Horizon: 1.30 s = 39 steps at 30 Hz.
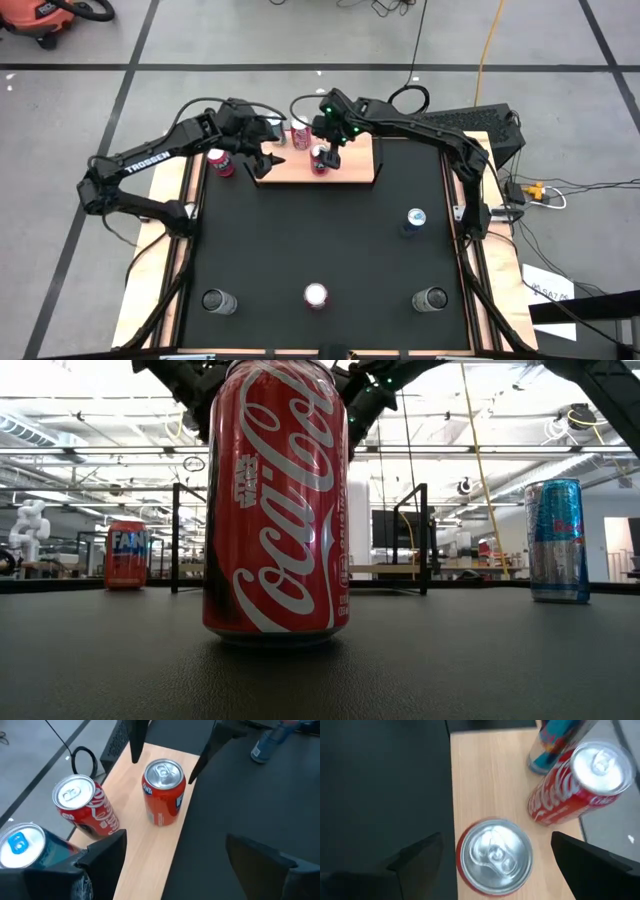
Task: Place canned beverage on shelf
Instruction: Put the bottom red soda can on the shelf
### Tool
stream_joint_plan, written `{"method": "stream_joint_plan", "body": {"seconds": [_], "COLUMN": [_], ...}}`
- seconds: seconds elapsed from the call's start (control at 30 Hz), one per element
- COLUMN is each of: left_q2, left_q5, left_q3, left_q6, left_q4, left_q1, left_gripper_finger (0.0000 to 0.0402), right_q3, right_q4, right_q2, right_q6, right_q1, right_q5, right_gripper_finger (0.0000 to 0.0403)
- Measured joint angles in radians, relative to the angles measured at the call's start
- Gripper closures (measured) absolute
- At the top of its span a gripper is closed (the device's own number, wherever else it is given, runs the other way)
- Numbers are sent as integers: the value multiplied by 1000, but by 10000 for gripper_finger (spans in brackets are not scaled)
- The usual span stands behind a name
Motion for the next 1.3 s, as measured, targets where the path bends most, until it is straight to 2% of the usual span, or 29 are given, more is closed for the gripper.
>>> {"method": "stream_joint_plan", "body": {"seconds": [0.3,0.5,0.8,0.9,1.1,1.3], "left_q2": [0,0,1,1,1,1], "left_q5": [-4,-44,-50,-50,-50,-50], "left_q3": [-24,-24,-24,-24,-24,-24], "left_q6": [-1,3,-2,-2,-2,-2], "left_q4": [97,124,135,135,121,102], "left_q1": [1,15,68,77,81,80], "left_gripper_finger": [71,71,71,71,71,71], "right_q3": [-1,-1,-2,-2,-2,-2], "right_q4": [-18,1,0,1,67,119], "right_q2": [30,79,95,95,95,96], "right_q6": [-40,-16,27,41,30,60], "right_q1": [-1,-7,-13,-24,-67,-143], "right_q5": [-4,-25,-24,-12,114,76], "right_gripper_finger": [44,50,120,120,108,109]}}
